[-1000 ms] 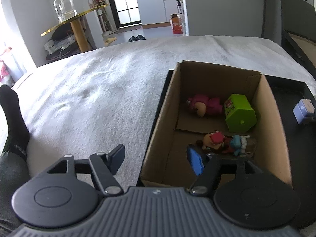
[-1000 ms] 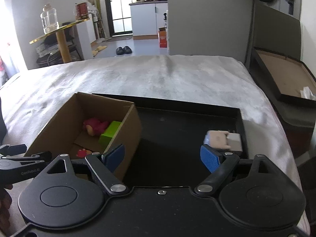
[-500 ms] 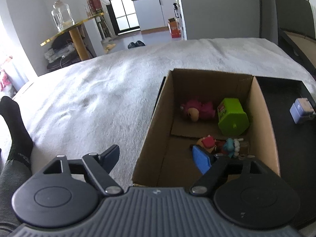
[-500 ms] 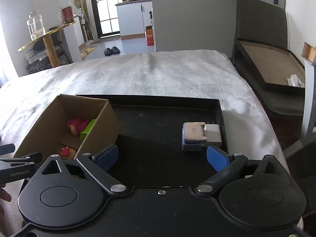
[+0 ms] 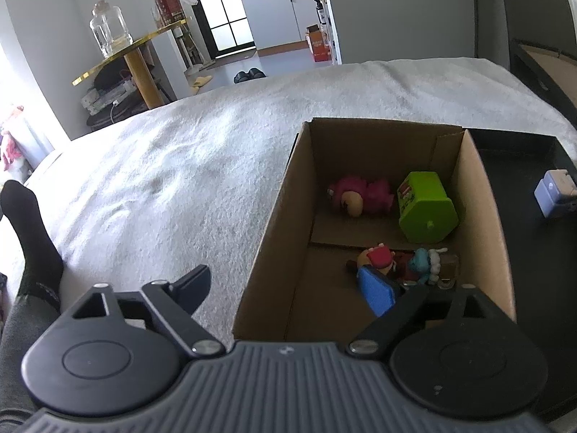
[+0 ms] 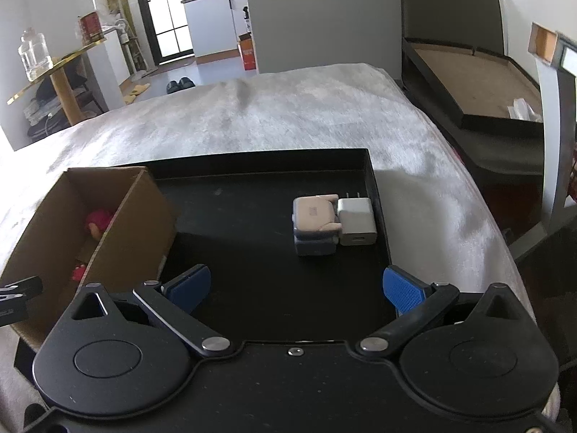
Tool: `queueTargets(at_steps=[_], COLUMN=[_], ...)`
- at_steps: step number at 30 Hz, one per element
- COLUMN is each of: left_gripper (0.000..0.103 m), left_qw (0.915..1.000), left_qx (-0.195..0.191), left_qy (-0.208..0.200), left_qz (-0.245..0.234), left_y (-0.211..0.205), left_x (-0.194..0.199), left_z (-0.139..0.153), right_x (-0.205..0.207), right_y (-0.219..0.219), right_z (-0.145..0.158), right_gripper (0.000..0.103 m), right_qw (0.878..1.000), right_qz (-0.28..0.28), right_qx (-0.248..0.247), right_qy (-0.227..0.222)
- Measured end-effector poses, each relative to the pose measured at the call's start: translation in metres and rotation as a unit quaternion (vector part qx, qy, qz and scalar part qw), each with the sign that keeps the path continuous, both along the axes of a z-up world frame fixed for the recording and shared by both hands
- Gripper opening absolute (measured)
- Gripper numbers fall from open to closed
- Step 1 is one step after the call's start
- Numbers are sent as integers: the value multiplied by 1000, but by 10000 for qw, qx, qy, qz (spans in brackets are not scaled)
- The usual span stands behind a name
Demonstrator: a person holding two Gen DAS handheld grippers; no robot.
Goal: Organize rigid objects
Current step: 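Move the right gripper to the stacked beige power adapter and close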
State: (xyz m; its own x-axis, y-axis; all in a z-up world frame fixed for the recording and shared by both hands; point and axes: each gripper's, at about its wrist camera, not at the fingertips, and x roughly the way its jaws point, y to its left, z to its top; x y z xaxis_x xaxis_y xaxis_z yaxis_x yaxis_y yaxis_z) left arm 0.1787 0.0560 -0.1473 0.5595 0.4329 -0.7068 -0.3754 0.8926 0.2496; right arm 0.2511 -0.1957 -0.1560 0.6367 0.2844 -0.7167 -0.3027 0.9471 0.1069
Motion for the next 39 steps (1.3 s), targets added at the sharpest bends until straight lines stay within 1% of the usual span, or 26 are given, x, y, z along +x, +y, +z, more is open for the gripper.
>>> queueTargets(at_steps=[6, 11, 16, 19, 22, 24, 26, 31, 32, 34, 35, 39], left_gripper=[97, 97, 98, 98, 98, 98, 98, 98, 98, 98, 98, 98], left_qw=[9999, 9998, 9995, 9995, 9995, 9994, 9994, 9995, 9995, 9996, 9996, 9996], left_qx=[36, 31, 47, 35, 9, 23, 14, -2, 9, 6, -7, -22], left_qy=[94, 217, 310, 304, 313, 318, 327, 316, 311, 298, 297, 264], left_qz=[6, 22, 20, 58, 83, 93, 71, 37, 37, 8, 0, -4], left_y=[0, 0, 1, 2, 4, 3, 2, 2, 1, 1, 1, 1], left_x=[6, 10, 15, 17, 18, 18, 19, 21, 21, 21, 21, 19], left_z=[-3, -7, -11, -11, -12, -13, -14, -13, -12, -12, -12, -11], right_x=[13, 26, 40, 49, 58, 63, 67, 74, 76, 79, 80, 75], right_y=[-4, -2, 1, 2, 3, 3, 4, 4, 4, 5, 5, 7], right_z=[-9, -17, -24, -27, -32, -36, -39, -43, -44, -47, -47, -46], right_gripper=[103, 103, 99, 94, 86, 78, 73, 69, 66, 54, 44, 44], right_qw=[10000, 10000, 10000, 9999, 9999, 9999, 9999, 9999, 9999, 9999, 9998, 9999], right_qz=[-56, -26, -17, -10, -20, -27, -33, -40, -42, -33, 16, 60], right_qx=[76, 74, 90, 97, 127, 124, 130, 129, 127, 123, 146, 62], right_qy=[-24, -34, -36, -34, 1, 36, 69, 39, 55, 86, 108, 90])
